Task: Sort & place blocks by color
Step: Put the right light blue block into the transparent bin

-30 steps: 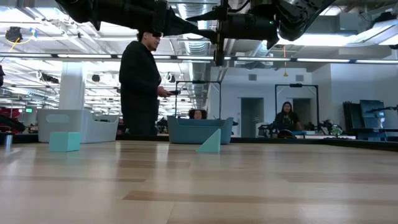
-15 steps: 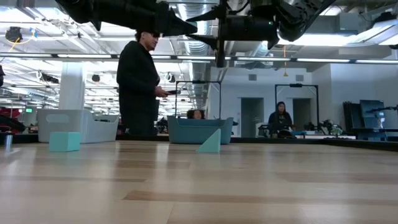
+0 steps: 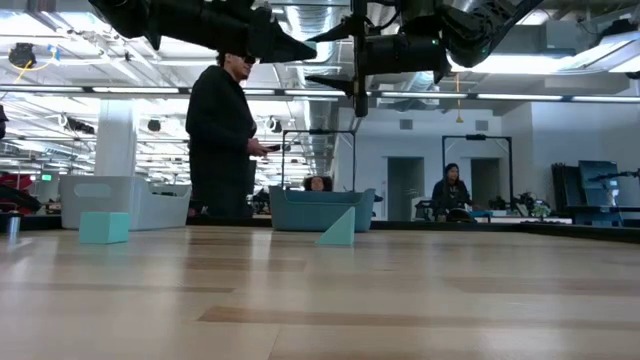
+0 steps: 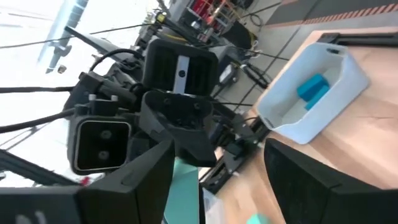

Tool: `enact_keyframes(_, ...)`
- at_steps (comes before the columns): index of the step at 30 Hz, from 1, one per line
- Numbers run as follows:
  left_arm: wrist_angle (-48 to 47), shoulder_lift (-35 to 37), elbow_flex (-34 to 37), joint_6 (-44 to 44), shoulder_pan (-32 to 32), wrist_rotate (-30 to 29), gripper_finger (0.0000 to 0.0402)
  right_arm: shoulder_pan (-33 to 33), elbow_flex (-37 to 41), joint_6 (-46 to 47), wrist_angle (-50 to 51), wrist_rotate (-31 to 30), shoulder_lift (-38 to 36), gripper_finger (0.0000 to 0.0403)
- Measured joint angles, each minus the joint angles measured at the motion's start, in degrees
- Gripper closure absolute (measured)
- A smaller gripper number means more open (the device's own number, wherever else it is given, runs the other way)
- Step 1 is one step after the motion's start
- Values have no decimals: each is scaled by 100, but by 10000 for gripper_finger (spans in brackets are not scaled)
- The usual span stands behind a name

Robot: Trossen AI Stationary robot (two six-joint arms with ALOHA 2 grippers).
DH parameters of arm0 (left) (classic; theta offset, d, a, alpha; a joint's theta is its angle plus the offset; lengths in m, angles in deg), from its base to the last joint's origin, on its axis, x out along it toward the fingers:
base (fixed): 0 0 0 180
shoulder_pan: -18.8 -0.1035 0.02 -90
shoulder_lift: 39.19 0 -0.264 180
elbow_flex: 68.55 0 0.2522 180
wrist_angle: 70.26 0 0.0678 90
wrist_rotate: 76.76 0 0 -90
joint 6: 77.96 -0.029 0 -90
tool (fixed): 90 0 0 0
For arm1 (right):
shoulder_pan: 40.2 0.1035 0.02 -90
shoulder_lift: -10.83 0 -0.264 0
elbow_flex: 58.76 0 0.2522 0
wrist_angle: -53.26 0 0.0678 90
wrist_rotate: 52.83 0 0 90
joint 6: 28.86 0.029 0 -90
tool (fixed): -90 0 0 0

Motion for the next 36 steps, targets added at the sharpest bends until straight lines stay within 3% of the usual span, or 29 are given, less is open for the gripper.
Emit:
enact_keyframes(9,-197,-1,0,54,4,-104,256,-51,11,-159,171,-89,-155,137)
enact_keyframes(15,-514,151,-22,838,9,-294,255,-212,22,-751,1254,-420,-706,137)
enact_keyframes(21,-1694,661,-20,1827,9,-454,255,-253,20,-1204,2375,-941,-1244,137)
enact_keyframes(27,-3076,1373,-20,2531,232,-410,255,-201,20,-1441,3322,-928,-1282,137)
enact_keyframes(31,-3946,1704,-18,2728,708,-166,255,34,20,-1478,3396,-812,-1156,137)
enact_keyframes(36,-5131,1933,-17,3716,1640,567,255,365,22,-1711,3535,-802,-958,138)
